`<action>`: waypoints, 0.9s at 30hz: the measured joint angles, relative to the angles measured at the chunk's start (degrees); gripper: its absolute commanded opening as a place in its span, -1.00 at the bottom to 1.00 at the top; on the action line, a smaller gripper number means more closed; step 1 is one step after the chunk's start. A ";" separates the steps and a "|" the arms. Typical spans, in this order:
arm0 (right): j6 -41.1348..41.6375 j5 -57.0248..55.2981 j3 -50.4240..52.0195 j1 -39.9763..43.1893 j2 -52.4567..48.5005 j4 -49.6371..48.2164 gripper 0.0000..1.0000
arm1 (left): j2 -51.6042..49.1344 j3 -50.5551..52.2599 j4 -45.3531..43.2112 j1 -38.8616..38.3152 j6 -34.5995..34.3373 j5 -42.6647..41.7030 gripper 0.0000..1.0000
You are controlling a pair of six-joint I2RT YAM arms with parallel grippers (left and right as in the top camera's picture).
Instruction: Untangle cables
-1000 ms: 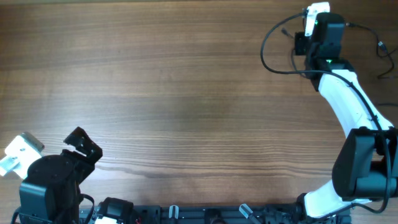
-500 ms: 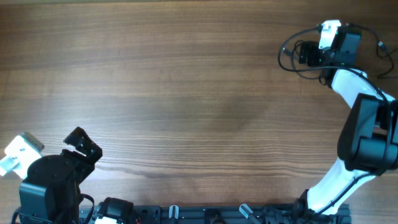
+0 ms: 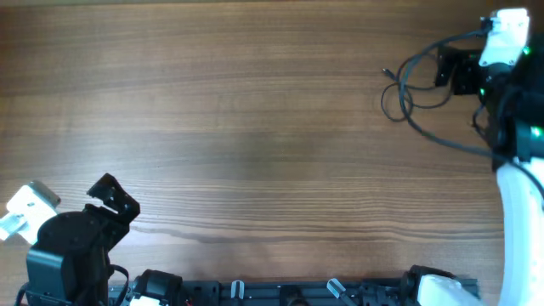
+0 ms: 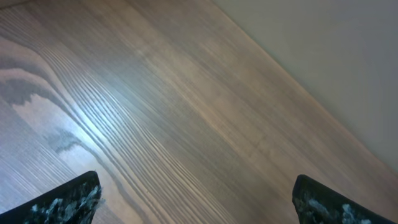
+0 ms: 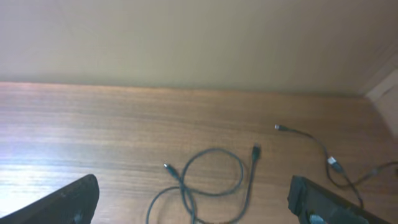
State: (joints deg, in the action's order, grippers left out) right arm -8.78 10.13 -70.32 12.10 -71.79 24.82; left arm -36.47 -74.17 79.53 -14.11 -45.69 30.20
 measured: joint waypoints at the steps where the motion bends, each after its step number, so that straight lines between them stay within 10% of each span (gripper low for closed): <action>1: 0.98 0.00 0.00 0.00 2.73 0.50 0.99 | 0.00 0.00 0.00 0.00 0.00 0.00 1.00; 15: 25.18 -5.29 -0.09 0.00 20.46 36.63 0.99 | 0.00 0.00 0.00 0.00 0.00 0.00 1.00; 27: 21.92 -1.55 13.40 -8.11 33.22 16.63 0.99 | 0.00 0.00 0.02 0.00 0.00 0.00 1.00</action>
State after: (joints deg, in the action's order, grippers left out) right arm 13.15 8.58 -56.93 3.99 -38.57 41.45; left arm -36.47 -74.17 79.55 -14.11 -45.69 30.20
